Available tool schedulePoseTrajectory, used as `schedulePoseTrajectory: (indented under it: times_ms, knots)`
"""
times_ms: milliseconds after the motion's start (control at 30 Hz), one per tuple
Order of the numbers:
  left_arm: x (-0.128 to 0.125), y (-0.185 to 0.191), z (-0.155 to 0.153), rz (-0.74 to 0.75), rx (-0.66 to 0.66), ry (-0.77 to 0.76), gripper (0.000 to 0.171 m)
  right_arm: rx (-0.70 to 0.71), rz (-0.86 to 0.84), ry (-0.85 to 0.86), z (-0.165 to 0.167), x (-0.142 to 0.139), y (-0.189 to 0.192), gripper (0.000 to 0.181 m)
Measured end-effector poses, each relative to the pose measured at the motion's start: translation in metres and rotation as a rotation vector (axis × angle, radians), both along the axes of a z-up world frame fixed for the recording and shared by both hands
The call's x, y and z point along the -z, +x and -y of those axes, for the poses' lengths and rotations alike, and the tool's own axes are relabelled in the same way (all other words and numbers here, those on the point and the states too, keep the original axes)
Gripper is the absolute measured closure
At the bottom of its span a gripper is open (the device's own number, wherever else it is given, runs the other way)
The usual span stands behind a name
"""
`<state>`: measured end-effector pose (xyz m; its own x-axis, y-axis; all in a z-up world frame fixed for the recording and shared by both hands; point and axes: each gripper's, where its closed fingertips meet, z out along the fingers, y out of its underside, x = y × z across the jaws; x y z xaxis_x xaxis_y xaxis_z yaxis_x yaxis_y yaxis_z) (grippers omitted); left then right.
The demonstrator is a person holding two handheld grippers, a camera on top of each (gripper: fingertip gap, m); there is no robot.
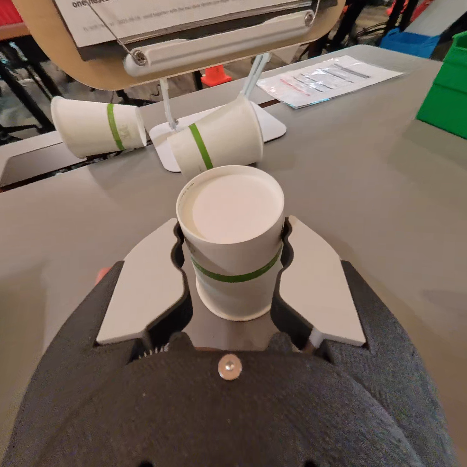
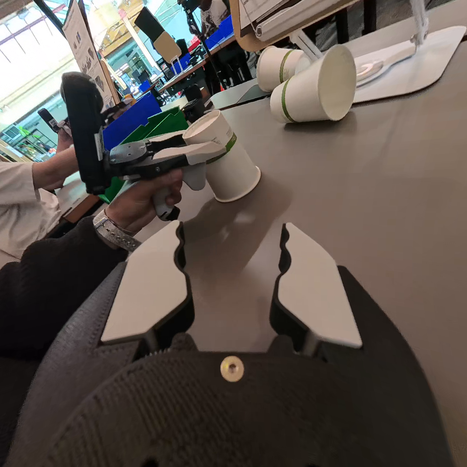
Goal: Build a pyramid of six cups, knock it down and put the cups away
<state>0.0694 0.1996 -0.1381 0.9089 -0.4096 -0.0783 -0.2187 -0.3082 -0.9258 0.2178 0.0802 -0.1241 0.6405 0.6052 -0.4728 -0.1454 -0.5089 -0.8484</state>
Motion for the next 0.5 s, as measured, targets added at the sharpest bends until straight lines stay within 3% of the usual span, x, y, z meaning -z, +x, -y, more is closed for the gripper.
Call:
schedulePoseTrajectory:
  times_ms: [100, 200, 267, 400, 500]
  knots:
    - [-0.006, 0.002, 0.001, 0.074, 0.009, -0.01, 0.094, 0.0, -0.034, -0.026, 0.0, 0.001, 0.004, 0.107]
    - [-0.03, -0.005, 0.004, 0.244, -0.02, 0.042, 0.095, -0.022, -0.052, -0.015, 0.002, -0.003, 0.0, 0.11]
    - [-0.054, -0.008, 0.012, 0.494, 0.028, 0.08, 0.095, -0.066, -0.069, -0.008, 0.006, -0.006, -0.008, 0.113]
    - [-0.1, -0.014, 0.047, 1.217, 0.235, 0.023, 0.095, -0.147, -0.263, -0.01, 0.016, -0.027, -0.034, 0.106]
    - [-0.103, -0.037, 0.06, 1.576, 0.204, 0.002, 0.095, -0.188, -0.503, -0.095, 0.022, -0.043, -0.053, 0.093]
